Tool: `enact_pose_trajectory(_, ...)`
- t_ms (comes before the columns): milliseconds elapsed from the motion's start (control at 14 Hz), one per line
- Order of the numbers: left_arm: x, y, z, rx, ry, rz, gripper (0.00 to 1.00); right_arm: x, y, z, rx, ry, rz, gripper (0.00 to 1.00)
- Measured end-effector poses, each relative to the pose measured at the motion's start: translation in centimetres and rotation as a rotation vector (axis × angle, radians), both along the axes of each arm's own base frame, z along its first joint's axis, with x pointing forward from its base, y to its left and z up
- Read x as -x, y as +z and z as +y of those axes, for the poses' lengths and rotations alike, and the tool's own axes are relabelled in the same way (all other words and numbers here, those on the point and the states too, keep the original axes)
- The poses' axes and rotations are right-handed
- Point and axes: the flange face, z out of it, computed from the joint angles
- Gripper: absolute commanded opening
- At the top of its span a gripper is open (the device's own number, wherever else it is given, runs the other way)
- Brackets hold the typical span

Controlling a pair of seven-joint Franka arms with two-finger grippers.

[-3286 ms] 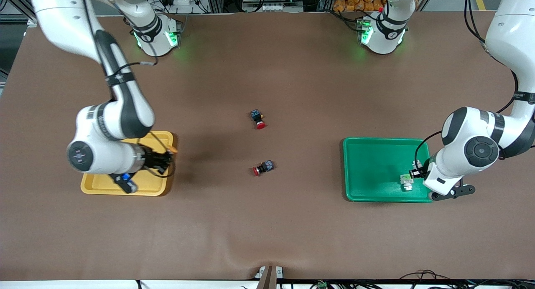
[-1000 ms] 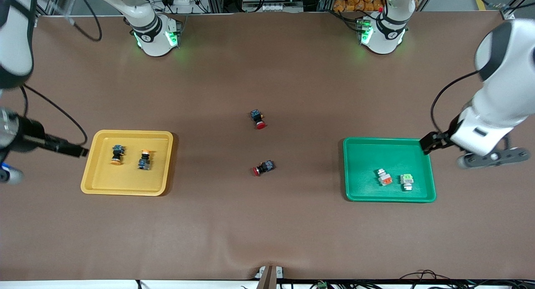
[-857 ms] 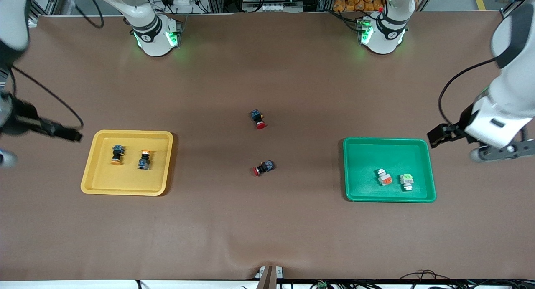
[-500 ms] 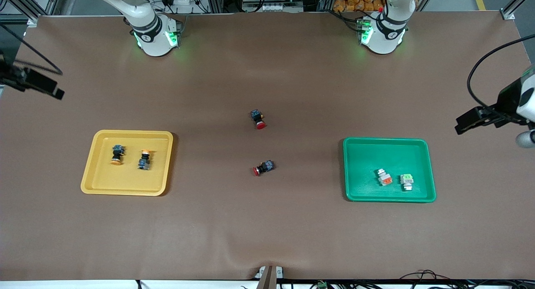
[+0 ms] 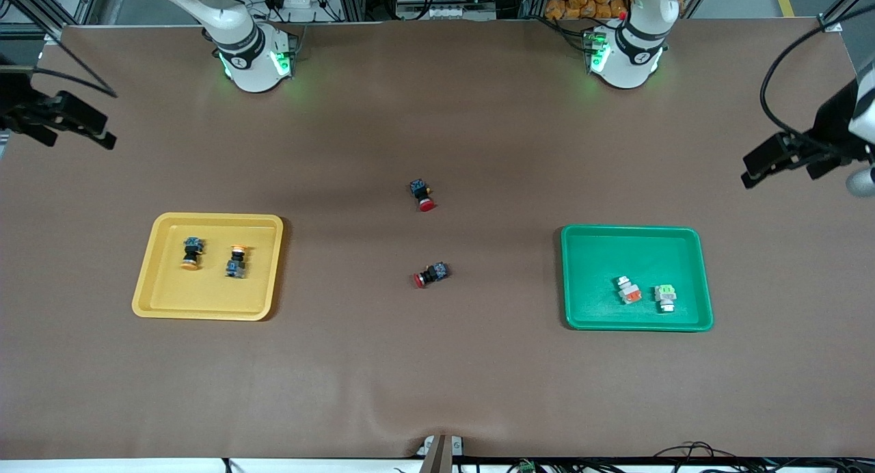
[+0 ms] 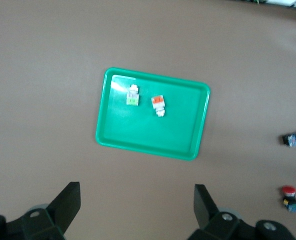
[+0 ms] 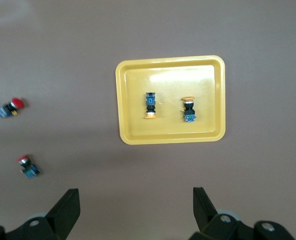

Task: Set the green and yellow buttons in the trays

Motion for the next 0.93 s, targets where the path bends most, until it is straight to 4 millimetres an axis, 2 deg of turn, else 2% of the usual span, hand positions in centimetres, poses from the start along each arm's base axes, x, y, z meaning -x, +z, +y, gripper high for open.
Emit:
enact_pose_trajectory(357, 5.7, -1.7, 0.3, -0.004, -0.024, 0.062, 1.00, 0.1, 0.8, -0.2, 0.016, 0.034, -0.037, 1.00)
enact_pose_trajectory(500, 7.7, -1.7, 0.0, -0.009, -0.034, 0.054, 1.00, 0.0, 1.3, -0.3, 0.017, 0.035, -0.046, 1.00)
enact_pose_trajectory(643, 8.6, -1.5, 0.2, -0.011, -0.069, 0.048, 1.00, -0.3, 1.4, -0.2, 0.019, 0.040, -0.047, 1.00)
enact_pose_trajectory(929, 8.5, -1.2, 1.4, -0.007, -0.084, 0.042, 1.00, -0.6, 1.1, -0.1, 0.045, 0.071, -0.034, 1.00)
